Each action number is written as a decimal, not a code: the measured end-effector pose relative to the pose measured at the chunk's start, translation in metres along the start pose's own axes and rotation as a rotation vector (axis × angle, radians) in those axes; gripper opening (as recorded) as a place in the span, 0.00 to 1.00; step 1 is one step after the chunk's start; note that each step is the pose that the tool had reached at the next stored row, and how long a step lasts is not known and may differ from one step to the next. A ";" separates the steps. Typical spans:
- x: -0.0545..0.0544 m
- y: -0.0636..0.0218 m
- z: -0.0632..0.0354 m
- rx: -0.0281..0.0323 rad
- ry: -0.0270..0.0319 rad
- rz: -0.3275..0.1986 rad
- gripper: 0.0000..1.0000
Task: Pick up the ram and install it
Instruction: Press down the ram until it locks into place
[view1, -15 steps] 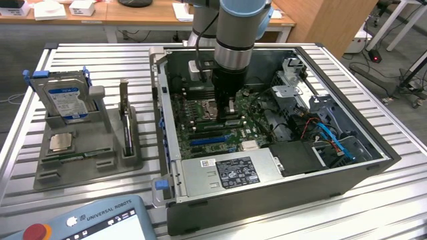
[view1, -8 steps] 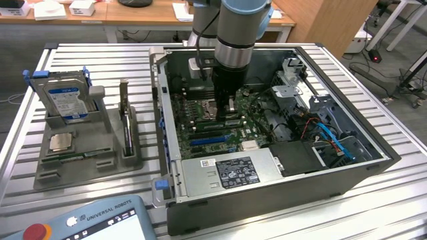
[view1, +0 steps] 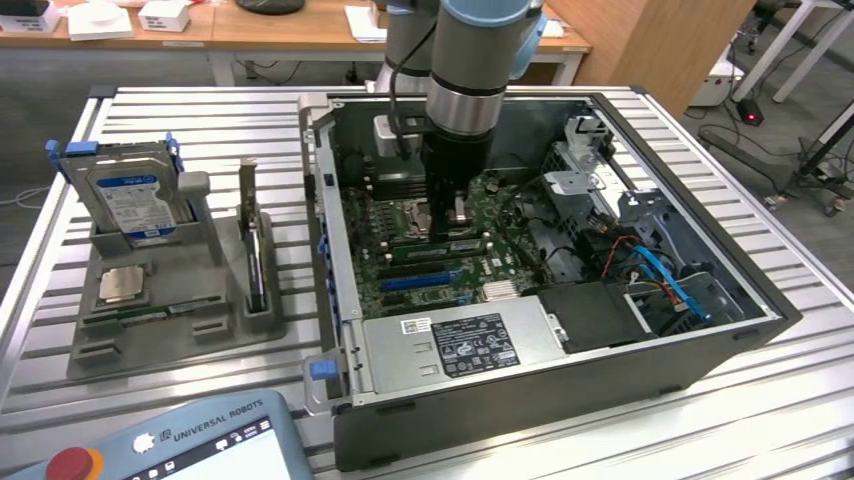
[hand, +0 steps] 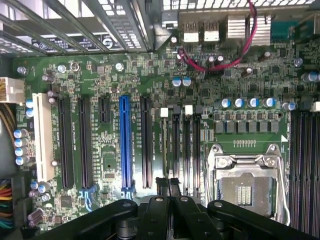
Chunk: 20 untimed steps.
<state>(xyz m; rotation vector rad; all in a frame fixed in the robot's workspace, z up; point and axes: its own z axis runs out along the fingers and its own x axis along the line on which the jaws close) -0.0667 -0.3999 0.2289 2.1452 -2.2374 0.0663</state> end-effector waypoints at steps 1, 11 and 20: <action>0.000 0.0012 0.0000 -0.0002 0.0000 0.000 0.10; 0.001 0.0134 0.0000 -0.0022 0.0001 0.000 0.10; 0.001 0.0231 -0.0002 -0.0049 0.0001 0.000 0.10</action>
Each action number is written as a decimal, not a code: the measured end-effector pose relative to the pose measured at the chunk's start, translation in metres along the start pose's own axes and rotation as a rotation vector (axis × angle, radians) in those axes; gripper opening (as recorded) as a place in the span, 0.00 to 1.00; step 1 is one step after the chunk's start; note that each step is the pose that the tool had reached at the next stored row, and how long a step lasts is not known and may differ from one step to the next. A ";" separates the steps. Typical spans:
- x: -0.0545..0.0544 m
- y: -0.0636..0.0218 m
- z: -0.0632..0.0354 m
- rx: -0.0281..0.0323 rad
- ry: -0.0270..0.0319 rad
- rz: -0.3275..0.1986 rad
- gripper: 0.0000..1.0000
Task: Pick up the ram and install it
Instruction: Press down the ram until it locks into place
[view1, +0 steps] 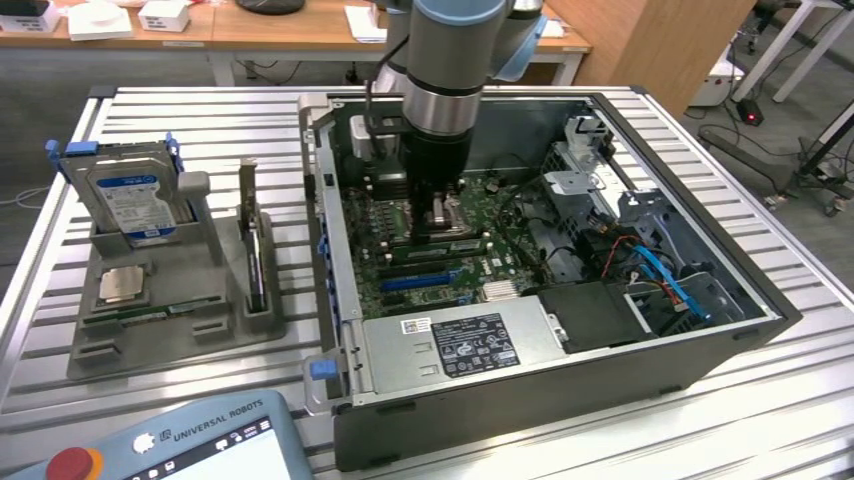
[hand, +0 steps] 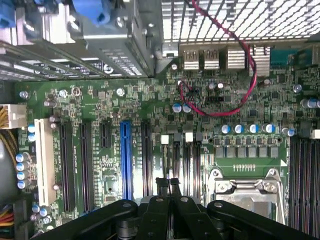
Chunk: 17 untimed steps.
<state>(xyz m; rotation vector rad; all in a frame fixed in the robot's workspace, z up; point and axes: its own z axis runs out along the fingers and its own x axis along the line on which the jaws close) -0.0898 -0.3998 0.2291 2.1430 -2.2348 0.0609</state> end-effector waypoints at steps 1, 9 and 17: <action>0.000 0.0010 0.0000 -0.0004 0.0001 0.000 0.10; 0.000 0.0086 -0.0001 -0.0021 0.0002 0.000 0.10; 0.000 0.0097 0.0011 -0.0029 0.0002 0.000 0.10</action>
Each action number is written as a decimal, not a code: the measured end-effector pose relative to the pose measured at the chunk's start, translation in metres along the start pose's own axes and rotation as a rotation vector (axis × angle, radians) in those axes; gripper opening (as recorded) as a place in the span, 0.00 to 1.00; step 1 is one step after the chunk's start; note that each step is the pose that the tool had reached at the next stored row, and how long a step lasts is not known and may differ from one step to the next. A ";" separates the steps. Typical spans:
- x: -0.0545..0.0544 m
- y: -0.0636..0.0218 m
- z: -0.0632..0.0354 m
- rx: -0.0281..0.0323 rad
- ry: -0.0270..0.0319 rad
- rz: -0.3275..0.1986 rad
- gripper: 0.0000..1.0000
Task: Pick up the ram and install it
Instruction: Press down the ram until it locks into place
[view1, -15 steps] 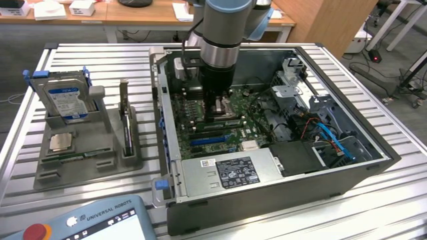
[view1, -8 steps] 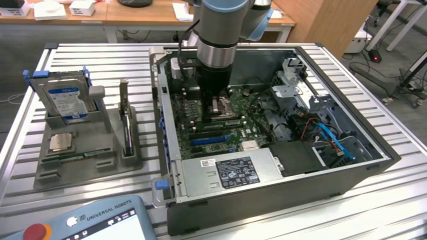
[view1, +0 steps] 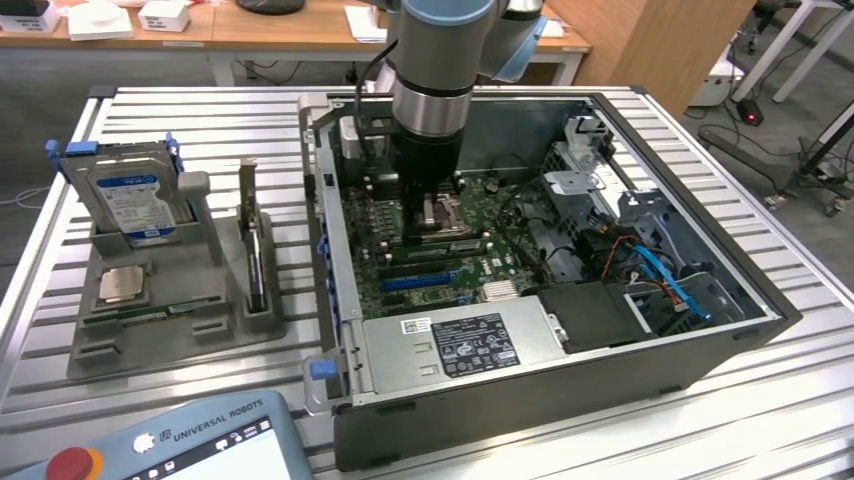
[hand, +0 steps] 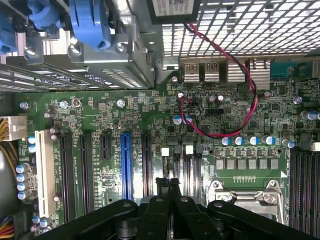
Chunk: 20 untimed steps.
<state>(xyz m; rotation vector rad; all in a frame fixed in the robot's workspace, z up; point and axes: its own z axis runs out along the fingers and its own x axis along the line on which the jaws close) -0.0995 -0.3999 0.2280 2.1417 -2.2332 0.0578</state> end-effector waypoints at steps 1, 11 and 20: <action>0.000 0.0001 0.0004 0.0000 -0.0001 0.000 0.10; 0.000 0.0035 0.0012 0.0001 -0.0001 0.000 0.10; 0.000 0.0054 0.0037 0.0000 0.0000 0.000 0.10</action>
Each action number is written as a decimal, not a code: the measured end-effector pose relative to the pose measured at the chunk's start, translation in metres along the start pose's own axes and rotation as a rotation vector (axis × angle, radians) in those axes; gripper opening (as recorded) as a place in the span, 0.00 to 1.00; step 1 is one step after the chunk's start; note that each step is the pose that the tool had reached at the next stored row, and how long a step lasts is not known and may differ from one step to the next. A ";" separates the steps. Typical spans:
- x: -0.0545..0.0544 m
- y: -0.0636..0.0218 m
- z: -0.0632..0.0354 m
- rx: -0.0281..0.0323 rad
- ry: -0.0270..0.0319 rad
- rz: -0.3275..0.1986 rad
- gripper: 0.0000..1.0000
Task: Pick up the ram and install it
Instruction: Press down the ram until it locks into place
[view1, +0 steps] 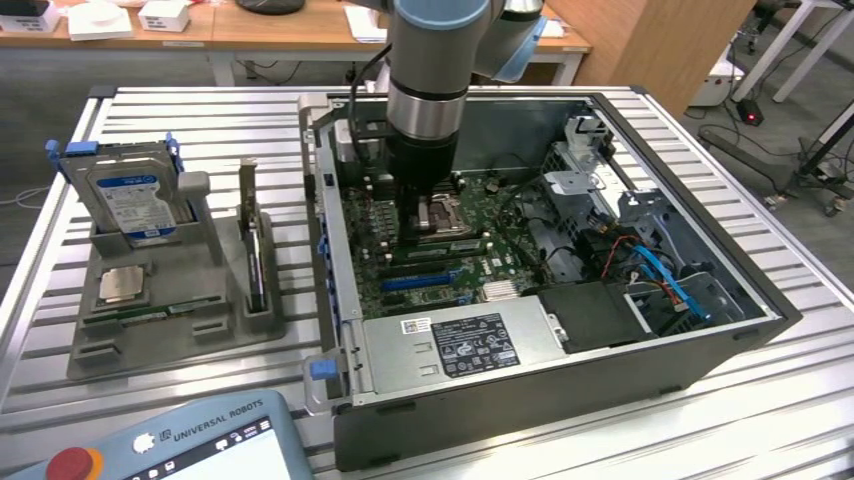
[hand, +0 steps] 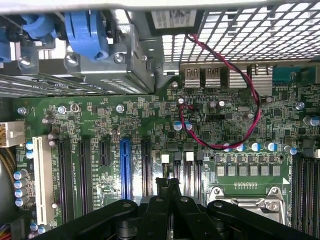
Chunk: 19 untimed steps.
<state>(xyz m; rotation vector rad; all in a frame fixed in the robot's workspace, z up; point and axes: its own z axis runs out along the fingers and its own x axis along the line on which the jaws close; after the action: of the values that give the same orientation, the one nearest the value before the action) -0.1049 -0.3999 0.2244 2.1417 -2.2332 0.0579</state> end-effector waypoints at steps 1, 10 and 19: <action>0.000 0.0001 0.0004 -0.0001 0.0002 0.000 0.10; 0.000 0.0003 -0.0026 -0.0038 -0.0128 0.000 0.10; 0.001 -0.0008 -0.0114 -0.0163 -0.0163 -0.001 0.10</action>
<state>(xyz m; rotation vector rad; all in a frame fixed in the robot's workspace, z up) -0.1040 -0.3999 0.2358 2.1428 -2.2333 0.0222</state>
